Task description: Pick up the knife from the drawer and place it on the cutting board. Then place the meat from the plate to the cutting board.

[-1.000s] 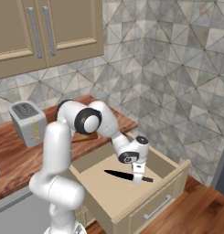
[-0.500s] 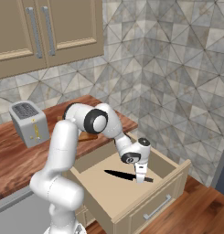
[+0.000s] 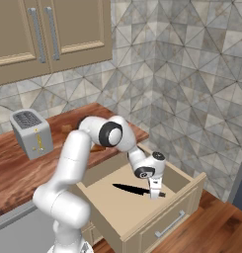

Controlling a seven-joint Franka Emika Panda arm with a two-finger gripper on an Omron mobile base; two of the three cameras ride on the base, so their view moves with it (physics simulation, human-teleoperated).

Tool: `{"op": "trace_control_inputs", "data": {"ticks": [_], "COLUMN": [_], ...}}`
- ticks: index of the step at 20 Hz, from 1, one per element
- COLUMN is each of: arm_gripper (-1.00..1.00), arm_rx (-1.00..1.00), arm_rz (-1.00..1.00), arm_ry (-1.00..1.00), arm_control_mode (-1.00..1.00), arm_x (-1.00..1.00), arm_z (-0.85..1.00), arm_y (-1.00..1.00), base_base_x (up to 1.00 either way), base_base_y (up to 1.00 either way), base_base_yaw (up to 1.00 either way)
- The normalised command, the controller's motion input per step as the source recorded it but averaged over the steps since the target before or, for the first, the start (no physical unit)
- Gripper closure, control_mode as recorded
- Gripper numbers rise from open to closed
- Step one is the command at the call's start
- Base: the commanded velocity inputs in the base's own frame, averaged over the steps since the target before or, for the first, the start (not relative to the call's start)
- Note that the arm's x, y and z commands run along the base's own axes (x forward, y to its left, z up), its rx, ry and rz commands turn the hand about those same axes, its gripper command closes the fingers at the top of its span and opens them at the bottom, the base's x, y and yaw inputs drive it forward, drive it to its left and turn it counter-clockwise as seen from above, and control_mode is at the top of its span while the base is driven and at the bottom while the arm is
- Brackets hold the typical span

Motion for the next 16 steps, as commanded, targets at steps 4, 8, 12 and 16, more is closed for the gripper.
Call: {"op": "trace_control_inputs", "data": {"ticks": [4, 8, 12, 16], "arm_gripper": [-1.0, -1.0, -1.0, -1.0], "arm_rx": [0.0, 0.0, 0.0, 0.0], "arm_rz": [0.0, 0.0, 0.0, 0.0], "arm_ry": [0.0, 0.0, 0.0, 0.0], "arm_control_mode": [-1.0, -1.0, -1.0, -1.0], "arm_x": [0.15, 0.14, 0.2, 0.3], "arm_z": [-0.31, -0.33, -0.29, -0.22], "arm_y": [-0.12, -0.04, -0.06, 0.0], "base_base_x": [0.0, 0.0, 0.0, 0.0], "base_base_y": [0.0, 0.0, 0.0, 0.0], "base_base_yaw": [0.0, 0.0, 0.0, 0.0]}}
